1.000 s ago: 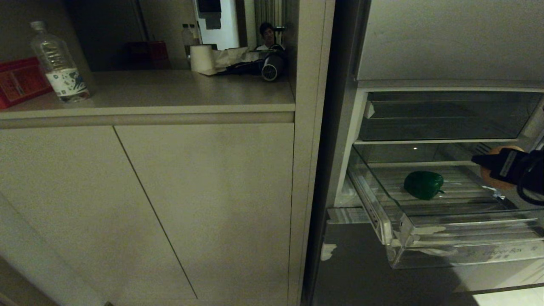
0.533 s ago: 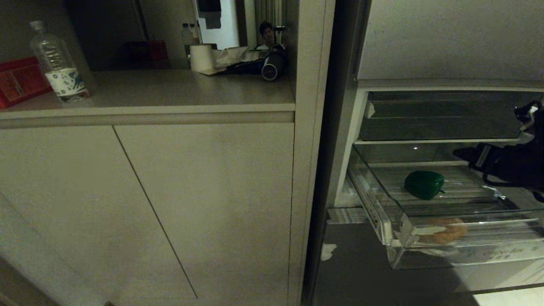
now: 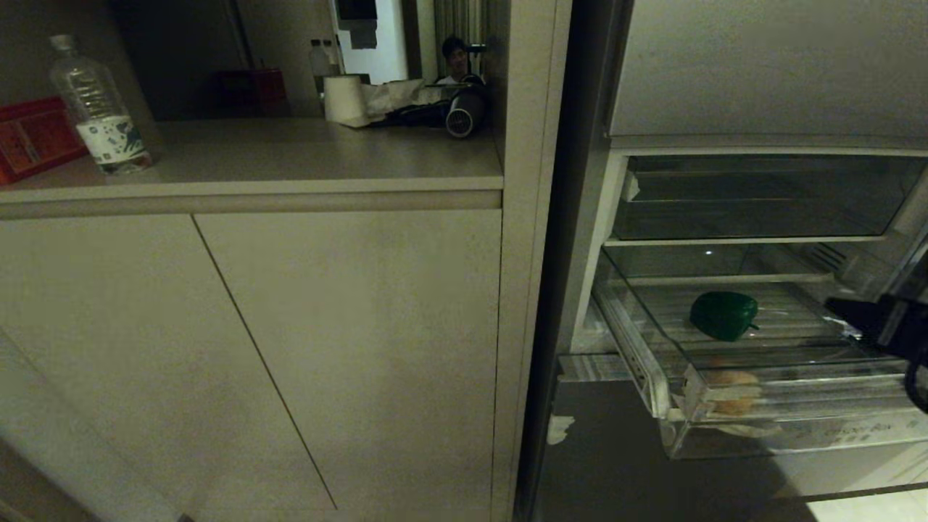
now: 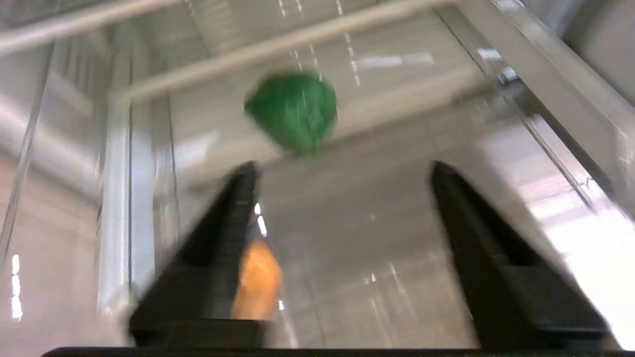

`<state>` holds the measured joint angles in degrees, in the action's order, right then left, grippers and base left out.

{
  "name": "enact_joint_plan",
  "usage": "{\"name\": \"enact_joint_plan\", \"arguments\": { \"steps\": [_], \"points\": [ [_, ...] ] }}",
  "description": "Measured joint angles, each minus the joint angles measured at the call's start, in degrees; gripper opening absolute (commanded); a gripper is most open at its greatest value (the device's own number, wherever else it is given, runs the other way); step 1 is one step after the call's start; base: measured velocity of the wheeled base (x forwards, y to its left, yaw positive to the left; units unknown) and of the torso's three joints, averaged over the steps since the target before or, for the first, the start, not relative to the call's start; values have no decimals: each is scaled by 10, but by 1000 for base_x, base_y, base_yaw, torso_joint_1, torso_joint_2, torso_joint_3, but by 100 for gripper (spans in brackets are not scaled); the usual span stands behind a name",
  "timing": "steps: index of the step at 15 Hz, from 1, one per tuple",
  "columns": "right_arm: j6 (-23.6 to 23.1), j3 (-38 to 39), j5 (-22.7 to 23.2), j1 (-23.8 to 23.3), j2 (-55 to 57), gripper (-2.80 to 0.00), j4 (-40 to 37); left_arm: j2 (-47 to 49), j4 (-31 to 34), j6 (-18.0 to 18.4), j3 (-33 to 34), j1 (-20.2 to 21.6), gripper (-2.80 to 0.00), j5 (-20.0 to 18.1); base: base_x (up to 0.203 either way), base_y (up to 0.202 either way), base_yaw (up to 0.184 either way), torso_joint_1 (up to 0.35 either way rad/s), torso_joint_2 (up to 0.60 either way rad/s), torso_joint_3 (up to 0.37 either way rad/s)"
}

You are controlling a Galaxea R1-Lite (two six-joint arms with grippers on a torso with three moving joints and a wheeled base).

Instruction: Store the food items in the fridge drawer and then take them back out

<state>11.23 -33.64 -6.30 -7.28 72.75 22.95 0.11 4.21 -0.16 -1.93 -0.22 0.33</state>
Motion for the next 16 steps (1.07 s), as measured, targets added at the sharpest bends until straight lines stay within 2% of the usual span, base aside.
{"name": "enact_joint_plan", "arguments": {
  "steps": [4,7,11,16],
  "points": [
    [-10,151,-1,0,-172,-280,-3,0,0,0,0,0,-280,0,0,0,0,0,0,0],
    [-2,228,-1,1,-236,-280,-4,0,0,0,0,0,-280,0,0,0,0,0,0,0],
    [3,244,2,2,-245,-280,-5,0,0,0,0,0,-280,0,0,0,0,0,0,0],
    [3,218,25,2,-126,-280,-5,0,0,0,0,0,-280,0,0,0,0,0,0,0]
  ]
}}
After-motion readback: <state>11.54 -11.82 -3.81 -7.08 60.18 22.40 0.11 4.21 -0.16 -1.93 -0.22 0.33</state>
